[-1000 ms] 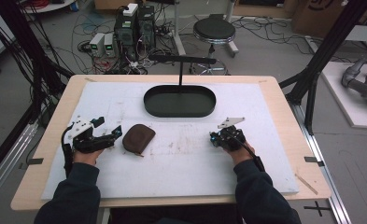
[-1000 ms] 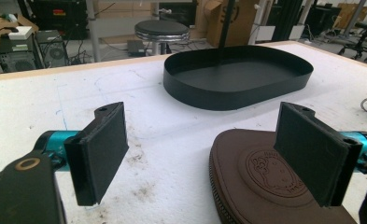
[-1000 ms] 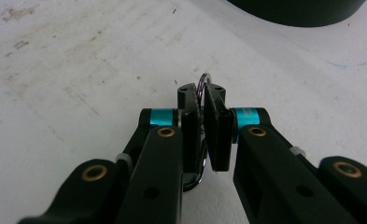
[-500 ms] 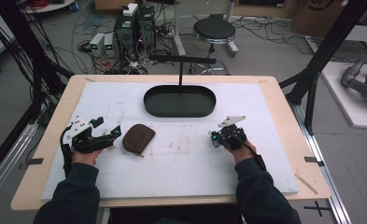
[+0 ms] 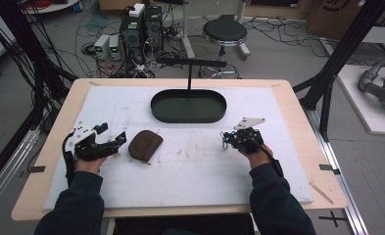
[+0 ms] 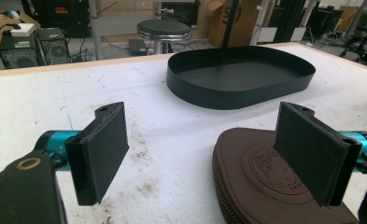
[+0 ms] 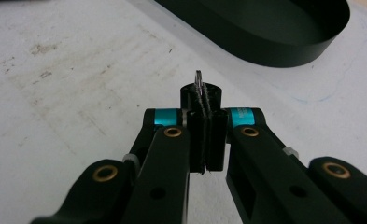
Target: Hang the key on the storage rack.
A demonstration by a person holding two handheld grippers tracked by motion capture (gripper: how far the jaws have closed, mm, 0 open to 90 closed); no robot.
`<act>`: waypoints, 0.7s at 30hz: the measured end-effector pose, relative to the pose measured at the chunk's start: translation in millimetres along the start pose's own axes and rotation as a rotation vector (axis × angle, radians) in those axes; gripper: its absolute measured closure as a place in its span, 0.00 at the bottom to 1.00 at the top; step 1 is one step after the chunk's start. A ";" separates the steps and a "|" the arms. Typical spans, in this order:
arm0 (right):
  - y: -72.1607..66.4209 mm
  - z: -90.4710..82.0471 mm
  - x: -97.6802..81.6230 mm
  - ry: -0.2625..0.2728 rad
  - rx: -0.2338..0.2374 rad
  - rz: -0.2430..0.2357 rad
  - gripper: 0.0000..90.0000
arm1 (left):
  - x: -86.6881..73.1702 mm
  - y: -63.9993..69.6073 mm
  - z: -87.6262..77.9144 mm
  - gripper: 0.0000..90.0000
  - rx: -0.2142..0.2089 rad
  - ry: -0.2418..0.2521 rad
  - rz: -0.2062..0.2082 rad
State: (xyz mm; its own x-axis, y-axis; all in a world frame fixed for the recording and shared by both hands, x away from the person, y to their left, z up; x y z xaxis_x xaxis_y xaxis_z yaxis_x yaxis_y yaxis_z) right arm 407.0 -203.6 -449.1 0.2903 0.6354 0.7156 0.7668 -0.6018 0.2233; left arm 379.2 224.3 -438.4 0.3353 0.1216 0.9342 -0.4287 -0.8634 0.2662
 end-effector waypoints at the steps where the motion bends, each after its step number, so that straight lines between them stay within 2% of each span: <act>1: 0.8 -0.6 1.3 0.007 -0.001 0.000 1.00 | 0.0 -0.2 -0.1 0.20 0.001 0.000 0.000; 6: 8.6 -4.8 11.2 0.039 -0.024 -0.004 1.00 | 0.1 0.6 0.7 0.20 -0.001 0.002 0.001; 8: 13.7 -6.5 18.3 0.069 -0.038 0.000 1.00 | 0.1 0.7 1.0 0.20 -0.002 0.002 0.000; 13: 26.5 -5.7 35.9 0.102 -0.051 0.000 1.00 | 0.0 0.1 1.2 0.20 -0.002 0.000 0.001; 14: 33.7 -4.3 47.3 0.120 -0.064 -0.009 1.00 | 0.2 0.0 1.2 0.20 -0.003 0.001 0.001; 17: 47.0 -2.5 66.5 0.150 -0.082 -0.026 1.00 | 0.1 0.1 1.1 0.20 -0.005 0.001 0.001; 21: 66.0 -1.5 93.3 0.196 -0.087 -0.023 1.00 | 0.1 0.4 1.1 0.20 -0.007 0.001 0.001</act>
Point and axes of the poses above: each handheld gripper's, and its own axes: z roughly forward along the jaws, x roughly out of its top, y roughly to its right, the point moved 6 cm from there along z, roughly forward along the jaws, and after that the axes turned 10 degrees about -z, right-handed, at the moved point
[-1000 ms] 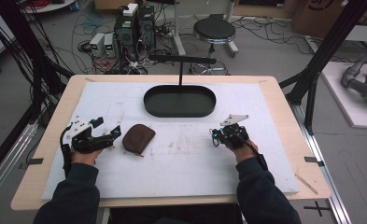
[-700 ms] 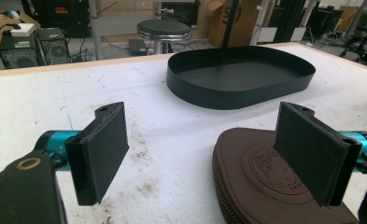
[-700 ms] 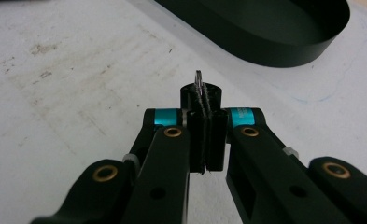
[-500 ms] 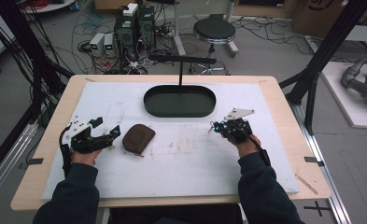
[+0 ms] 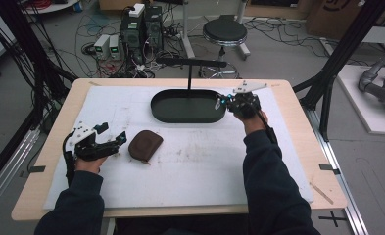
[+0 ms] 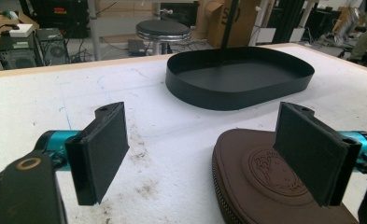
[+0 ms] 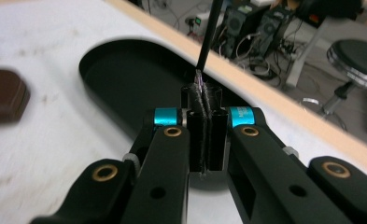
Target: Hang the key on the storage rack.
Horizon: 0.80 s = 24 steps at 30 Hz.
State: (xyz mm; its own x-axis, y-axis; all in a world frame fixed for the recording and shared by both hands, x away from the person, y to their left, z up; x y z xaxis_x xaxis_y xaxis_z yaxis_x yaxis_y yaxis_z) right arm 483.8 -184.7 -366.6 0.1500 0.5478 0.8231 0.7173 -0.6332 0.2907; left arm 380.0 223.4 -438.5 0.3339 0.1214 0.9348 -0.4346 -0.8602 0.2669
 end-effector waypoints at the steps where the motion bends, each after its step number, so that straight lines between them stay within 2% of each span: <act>1: 5.4 1.9 5.9 0.015 -0.010 -0.009 1.00 | 0.0 -0.2 -0.1 0.20 0.001 0.001 0.000; 4: 19.0 8.9 21.0 0.030 -0.025 -0.019 1.00 | 0.0 -0.4 -0.5 0.20 0.001 0.003 -0.004; 5: 23.5 11.8 25.0 0.025 -0.022 -0.009 1.00 | 0.0 -0.7 -0.6 0.20 0.001 0.002 -0.003; 6: 28.5 14.7 28.4 0.034 -0.038 -0.018 1.00 | 0.0 -1.0 -0.8 0.20 0.002 0.002 -0.002; 10: 46.0 25.3 35.2 0.026 -0.069 -0.007 1.00 | 0.2 -2.3 -1.4 0.20 0.002 0.003 -0.003; 13: 57.3 29.8 34.6 0.035 -0.089 0.029 1.00 | 0.2 -3.3 -1.9 0.20 0.004 0.002 -0.004; 18: 68.0 37.6 27.6 0.057 -0.075 0.078 1.00 | 0.2 -3.6 -2.1 0.20 0.003 0.006 -0.009; 24: 72.4 45.9 23.2 0.086 -0.074 0.120 1.00 | 0.1 -3.8 -2.2 0.20 0.004 0.005 -0.010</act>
Point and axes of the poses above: each handheld gripper's, and its own axes: z roughly forward along the jaws, x roughly out of its top, y roughly to its right, the point moved 6 cm from there along z, roughly forward along the jaws, and after that the axes turned 10 degrees about -z, right-handed, at the moved point
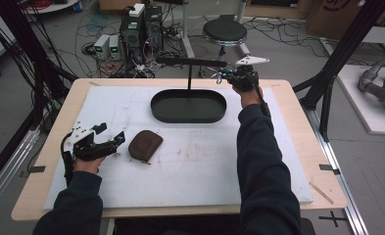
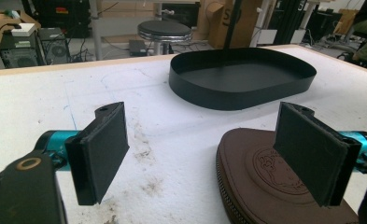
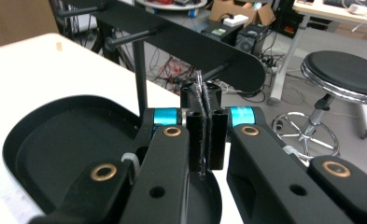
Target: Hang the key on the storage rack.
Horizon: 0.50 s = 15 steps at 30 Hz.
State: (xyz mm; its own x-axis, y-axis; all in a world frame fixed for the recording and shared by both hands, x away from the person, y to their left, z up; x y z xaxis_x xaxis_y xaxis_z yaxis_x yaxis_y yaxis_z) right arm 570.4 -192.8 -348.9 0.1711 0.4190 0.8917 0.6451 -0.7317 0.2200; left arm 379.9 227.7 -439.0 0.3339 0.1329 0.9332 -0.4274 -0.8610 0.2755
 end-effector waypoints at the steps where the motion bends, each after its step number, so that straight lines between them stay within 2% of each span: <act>1: 0.0 0.0 0.0 0.000 0.000 0.000 1.00 | 0.0 0.0 0.0 0.20 0.000 0.000 0.000; 2: 1.5 1.1 -0.4 0.011 0.000 0.014 0.99 | 0.0 0.0 -0.1 0.20 0.000 0.000 0.001; 3: 3.7 3.8 -2.3 0.012 -0.023 0.039 0.97 | -0.2 0.0 0.0 0.20 0.001 0.000 0.001; 5: 4.9 6.7 -5.4 -0.014 -0.053 0.039 0.96 | -0.2 -0.2 -0.2 0.20 0.001 -0.001 0.002; 7: 6.1 8.2 -8.9 -0.054 -0.089 0.026 0.84 | -0.3 -0.4 -0.4 0.20 0.002 0.000 -0.001; 9: 6.4 6.4 -11.7 -0.069 -0.081 0.048 0.75 | -0.4 -0.6 -0.4 0.20 0.000 0.000 -0.001; 12: 7.1 -4.9 -14.8 -0.044 -0.081 0.065 0.61 | -0.6 0.0 -0.5 0.20 -0.008 -0.002 -0.004; 14: 6.4 -14.8 -18.6 -0.068 -0.038 0.088 0.48 | -0.9 0.6 -0.5 0.20 -0.014 -0.005 -0.001; 15: 5.7 -20.7 -20.7 -0.073 -0.021 0.085 0.47 | -1.0 1.9 -0.4 0.20 -0.022 -0.006 -0.002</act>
Point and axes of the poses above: each handheld gripper's, and its own axes: z roughly forward along the jaws, x roughly out of its top, y roughly to its right, the point moved 6 cm from there along z, roughly forward along the jaws, and after that the axes turned 10 degrees about -z, right-handed, at the moved point
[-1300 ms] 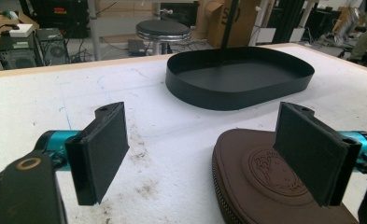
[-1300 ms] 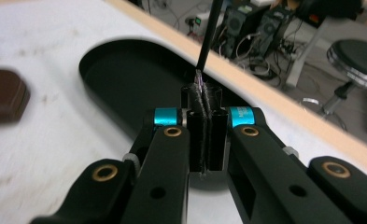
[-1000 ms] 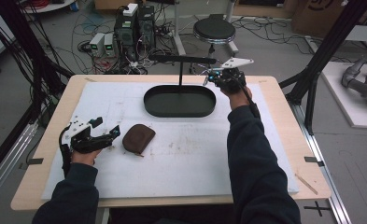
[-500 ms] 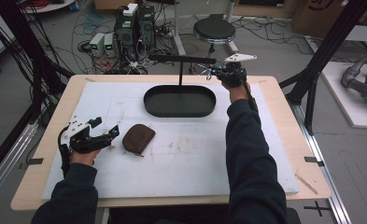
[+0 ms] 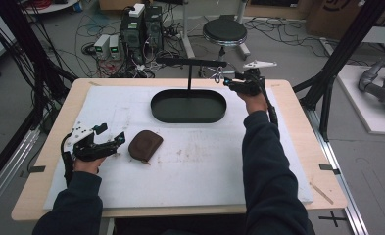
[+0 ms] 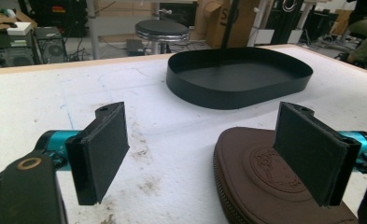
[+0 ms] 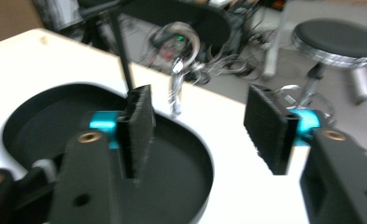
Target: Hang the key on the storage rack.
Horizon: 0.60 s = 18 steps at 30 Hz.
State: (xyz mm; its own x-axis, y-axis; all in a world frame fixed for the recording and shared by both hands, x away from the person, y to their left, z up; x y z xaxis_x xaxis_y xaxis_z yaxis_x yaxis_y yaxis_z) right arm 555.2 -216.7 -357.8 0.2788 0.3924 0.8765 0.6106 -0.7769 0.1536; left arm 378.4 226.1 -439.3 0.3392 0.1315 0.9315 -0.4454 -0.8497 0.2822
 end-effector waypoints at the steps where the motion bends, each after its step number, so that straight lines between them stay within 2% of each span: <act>1: -1.6 -8.1 -3.0 0.005 -0.010 -0.031 0.49 | 0.0 0.9 0.3 0.20 -0.004 0.003 -0.004; 2: -2.8 -17.3 -6.4 0.008 -0.029 -0.064 0.48 | 0.0 1.5 0.3 0.20 -0.009 0.001 -0.003; 3: -3.9 -25.9 -10.3 0.003 -0.026 -0.071 0.44 | -0.2 2.1 0.4 0.20 -0.015 -0.003 -0.005; 4: -5.0 -33.5 -15.1 -0.021 0.002 -0.060 0.39 | -0.5 2.9 0.7 0.20 -0.022 -0.006 -0.009; 5: -7.8 -41.8 -20.2 -0.023 0.030 -0.047 0.38 | -0.4 3.7 0.7 0.20 -0.023 -0.007 -0.012; 6: -11.3 -50.6 -25.7 -0.008 0.055 -0.055 0.37 | 0.1 4.6 0.9 0.20 -0.030 -0.004 -0.014; 7: -13.0 -56.6 -30.3 -0.033 0.061 -0.061 0.30 | 1.3 6.1 0.8 0.19 -0.041 0.002 -0.015; 8: -15.7 -64.5 -37.8 -0.092 0.066 -0.060 0.25 | 2.2 7.5 1.1 0.19 -0.049 0.009 -0.016; 9: -18.4 -72.0 -43.3 -0.101 0.069 -0.065 0.25 | 2.9 8.7 1.2 0.19 -0.055 0.011 -0.016; 11: -25.7 -88.3 -53.2 -0.073 0.056 -0.097 0.25 | 3.3 10.2 1.0 0.19 -0.059 0.007 -0.012; 15: -41.4 -112.3 -76.5 -0.055 0.028 -0.119 0.24 | 2.5 12.8 1.2 0.19 -0.069 0.000 -0.011; 18: -50.9 -123.7 -94.4 -0.031 0.002 -0.109 0.23 | 2.6 13.0 0.3 0.19 -0.072 0.002 -0.009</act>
State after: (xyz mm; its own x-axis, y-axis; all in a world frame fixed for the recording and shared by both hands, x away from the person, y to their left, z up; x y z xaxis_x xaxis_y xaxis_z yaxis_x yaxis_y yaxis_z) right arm 406.1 -275.1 -392.0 0.2332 0.4900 0.8400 0.6403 -0.7274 0.2465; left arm 373.8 215.3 -433.2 0.3421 0.1402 0.9291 -0.5010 -0.8094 0.3066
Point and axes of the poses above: each handheld gripper's, and its own axes: z roughly forward along the jaws, x roughly out of its top, y roughly to its right, the point moved 6 cm from there along z, roughly forward along the jaws, and after that the axes turned 10 degrees about -z, right-handed, at the moved point
